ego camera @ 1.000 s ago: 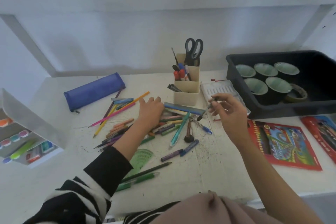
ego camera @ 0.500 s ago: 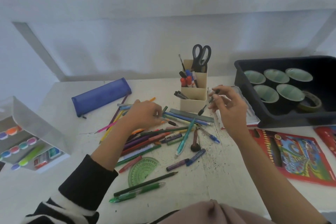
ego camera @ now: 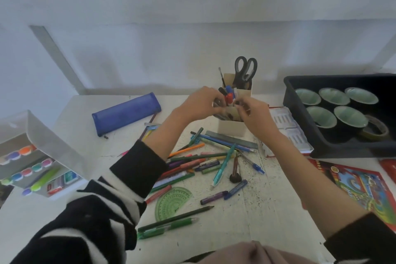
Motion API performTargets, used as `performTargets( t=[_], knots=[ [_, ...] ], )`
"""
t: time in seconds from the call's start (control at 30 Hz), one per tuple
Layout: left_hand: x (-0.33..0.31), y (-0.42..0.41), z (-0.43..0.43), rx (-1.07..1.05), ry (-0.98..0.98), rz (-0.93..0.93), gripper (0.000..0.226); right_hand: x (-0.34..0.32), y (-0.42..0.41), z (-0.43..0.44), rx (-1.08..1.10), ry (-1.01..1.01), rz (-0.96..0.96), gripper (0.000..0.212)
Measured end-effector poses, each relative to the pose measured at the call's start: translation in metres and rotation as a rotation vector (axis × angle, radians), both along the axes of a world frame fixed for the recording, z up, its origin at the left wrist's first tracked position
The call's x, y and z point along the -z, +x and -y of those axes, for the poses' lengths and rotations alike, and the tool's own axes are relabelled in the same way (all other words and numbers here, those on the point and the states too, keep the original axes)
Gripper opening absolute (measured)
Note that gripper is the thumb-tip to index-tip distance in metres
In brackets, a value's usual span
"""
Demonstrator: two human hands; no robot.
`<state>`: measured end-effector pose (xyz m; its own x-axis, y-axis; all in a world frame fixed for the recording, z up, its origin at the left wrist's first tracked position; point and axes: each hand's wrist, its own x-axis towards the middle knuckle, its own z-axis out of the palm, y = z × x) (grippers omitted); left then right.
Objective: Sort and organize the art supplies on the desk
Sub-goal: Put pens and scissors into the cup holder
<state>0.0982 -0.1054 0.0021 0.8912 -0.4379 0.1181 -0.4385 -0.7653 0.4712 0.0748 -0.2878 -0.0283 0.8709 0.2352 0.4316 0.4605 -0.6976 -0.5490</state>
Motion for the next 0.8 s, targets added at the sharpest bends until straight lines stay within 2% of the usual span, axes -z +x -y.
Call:
performTargets(
  t=[0.07, 0.13, 0.27, 0.37, 0.5, 0.63, 0.73, 0.8],
  knots=[
    [0.012, 0.003, 0.012, -0.021, 0.127, -0.029, 0.027, 0.006, 0.002, -0.003, -0.019, -0.025, -0.097, 0.02],
    [0.023, 0.003, 0.014, -0.016, 0.175, -0.013, 0.041, 0.014, 0.001, -0.006, -0.038, -0.021, -0.111, 0.027],
    [0.023, -0.009, -0.021, 0.018, 0.111, 0.123, 0.06, 0.026, -0.017, -0.009, 0.03, 0.039, 0.134, 0.035],
    [0.026, -0.034, -0.07, -0.118, -0.054, 0.058, 0.046, 0.034, -0.046, -0.023, -0.12, 0.029, 0.215, 0.026],
    [0.055, -0.092, -0.142, -0.37, -0.092, -0.123, 0.019, 0.055, -0.064, -0.058, -0.429, -0.1, 0.033, 0.026],
    [0.084, -0.151, -0.182, -0.474, -0.092, -0.219, 0.041, 0.065, -0.07, -0.096, -0.616, -0.197, -0.139, 0.032],
    [0.099, -0.177, -0.192, -0.511, -0.101, -0.275, 0.037, 0.074, -0.07, -0.119, -0.653, -0.296, -0.166, 0.035],
    [0.106, -0.185, -0.192, -0.537, -0.124, -0.263, 0.03, 0.079, -0.071, -0.128, -0.621, -0.45, -0.171, 0.039]
  ],
)
